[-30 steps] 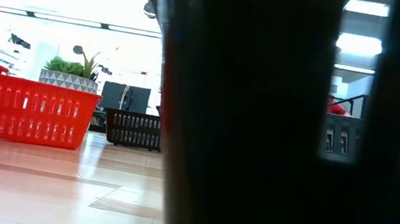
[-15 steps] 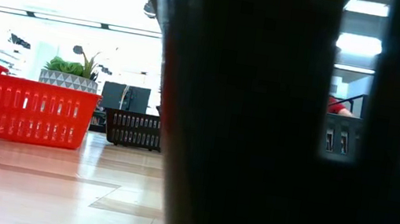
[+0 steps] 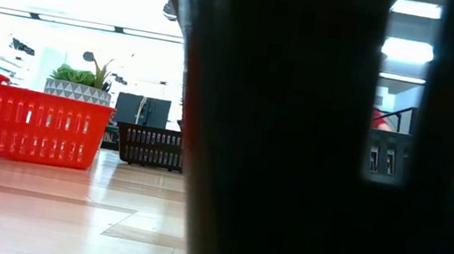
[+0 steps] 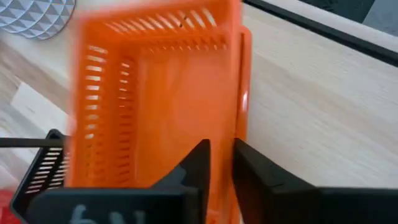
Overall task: Stack baskets on shelf by color
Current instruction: Stack the orange bin on top of the orange stacked bins on the shelf
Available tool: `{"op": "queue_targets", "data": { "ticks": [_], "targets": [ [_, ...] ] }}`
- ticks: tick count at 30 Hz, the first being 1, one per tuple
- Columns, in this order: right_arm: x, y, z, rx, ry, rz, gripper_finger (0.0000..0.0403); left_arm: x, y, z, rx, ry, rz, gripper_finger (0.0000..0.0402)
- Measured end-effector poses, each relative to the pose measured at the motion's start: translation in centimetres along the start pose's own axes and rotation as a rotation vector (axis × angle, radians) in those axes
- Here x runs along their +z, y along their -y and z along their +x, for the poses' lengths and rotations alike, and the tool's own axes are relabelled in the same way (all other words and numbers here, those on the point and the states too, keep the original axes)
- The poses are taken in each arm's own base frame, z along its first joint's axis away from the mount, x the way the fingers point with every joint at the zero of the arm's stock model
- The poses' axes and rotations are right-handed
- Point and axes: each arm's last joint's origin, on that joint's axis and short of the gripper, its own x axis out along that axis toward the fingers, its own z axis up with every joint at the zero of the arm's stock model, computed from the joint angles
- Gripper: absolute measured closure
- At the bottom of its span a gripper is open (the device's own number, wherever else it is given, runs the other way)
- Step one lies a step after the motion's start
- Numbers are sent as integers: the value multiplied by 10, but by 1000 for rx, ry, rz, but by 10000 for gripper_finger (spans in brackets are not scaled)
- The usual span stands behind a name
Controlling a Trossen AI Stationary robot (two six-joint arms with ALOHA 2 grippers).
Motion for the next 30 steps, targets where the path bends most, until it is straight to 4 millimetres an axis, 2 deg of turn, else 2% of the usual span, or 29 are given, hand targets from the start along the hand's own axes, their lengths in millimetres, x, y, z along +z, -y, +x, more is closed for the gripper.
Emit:
{"op": "queue_targets", "data": {
  "ticks": [8,13,18,25,30],
  "targets": [
    [-2,1,0,3,-25,-37,229,0,0,0,0,-1,0,123],
    [1,4,0,-3,-22,-46,198,0,0,0,0,0,0,123],
    [2,6,0,-13,-16,-91,189,0,0,0,0,-1,0,123],
    [1,5,0,-32,-4,-126,197,0,0,0,0,0,1,123],
    [-5,6,7,-42,-18,-140,194,0,0,0,0,1,-1,123]
  ]
}}
